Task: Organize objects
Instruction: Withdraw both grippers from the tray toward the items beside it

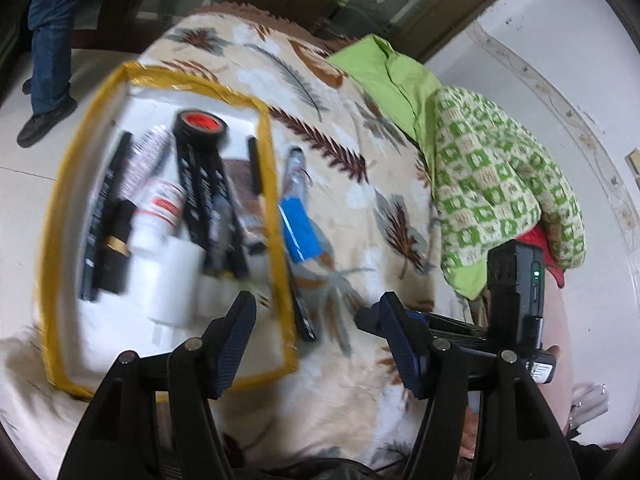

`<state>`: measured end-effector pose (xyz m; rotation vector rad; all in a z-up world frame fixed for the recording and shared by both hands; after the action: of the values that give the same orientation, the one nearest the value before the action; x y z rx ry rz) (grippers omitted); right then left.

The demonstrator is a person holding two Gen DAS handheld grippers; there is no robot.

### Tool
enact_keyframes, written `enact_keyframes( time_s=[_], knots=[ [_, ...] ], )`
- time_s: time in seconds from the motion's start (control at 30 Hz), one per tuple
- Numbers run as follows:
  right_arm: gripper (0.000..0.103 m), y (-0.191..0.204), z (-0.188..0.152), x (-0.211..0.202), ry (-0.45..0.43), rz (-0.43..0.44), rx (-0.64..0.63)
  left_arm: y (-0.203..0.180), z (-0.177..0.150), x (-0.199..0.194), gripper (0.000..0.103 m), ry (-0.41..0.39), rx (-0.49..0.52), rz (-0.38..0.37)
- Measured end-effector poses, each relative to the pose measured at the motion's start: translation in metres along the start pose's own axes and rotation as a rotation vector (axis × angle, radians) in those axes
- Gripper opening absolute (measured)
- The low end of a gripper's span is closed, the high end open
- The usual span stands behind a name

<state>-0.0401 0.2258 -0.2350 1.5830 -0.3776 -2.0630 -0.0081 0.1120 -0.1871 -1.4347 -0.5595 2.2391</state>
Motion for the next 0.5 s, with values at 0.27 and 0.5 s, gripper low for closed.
enact_keyframes(
  time_s=[0.27,0.5],
  knots=[
    [0.055,-0.011,-0.020,0.010,0.037,-0.020,0.015,-0.013,-0.029,0.025,0.064,0.066,0.051,0.011],
    [0.055,-0.006,-0.025,0.014,0.053,-0.027,-0.004,-0.011,-0.034,0.031,0.064,0.080,0.061,0.023]
  ],
)
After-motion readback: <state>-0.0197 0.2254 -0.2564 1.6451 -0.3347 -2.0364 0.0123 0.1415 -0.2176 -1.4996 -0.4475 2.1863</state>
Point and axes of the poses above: each gripper's, at about its wrist camera, not at the fingertips, and x roughly the way its jaws point, y to its left, z to its top, the point moved 10 cm from there along x, roughly the way its jaws point, and after that the axes turned 3 degrees about y, right-handed, at the moved point
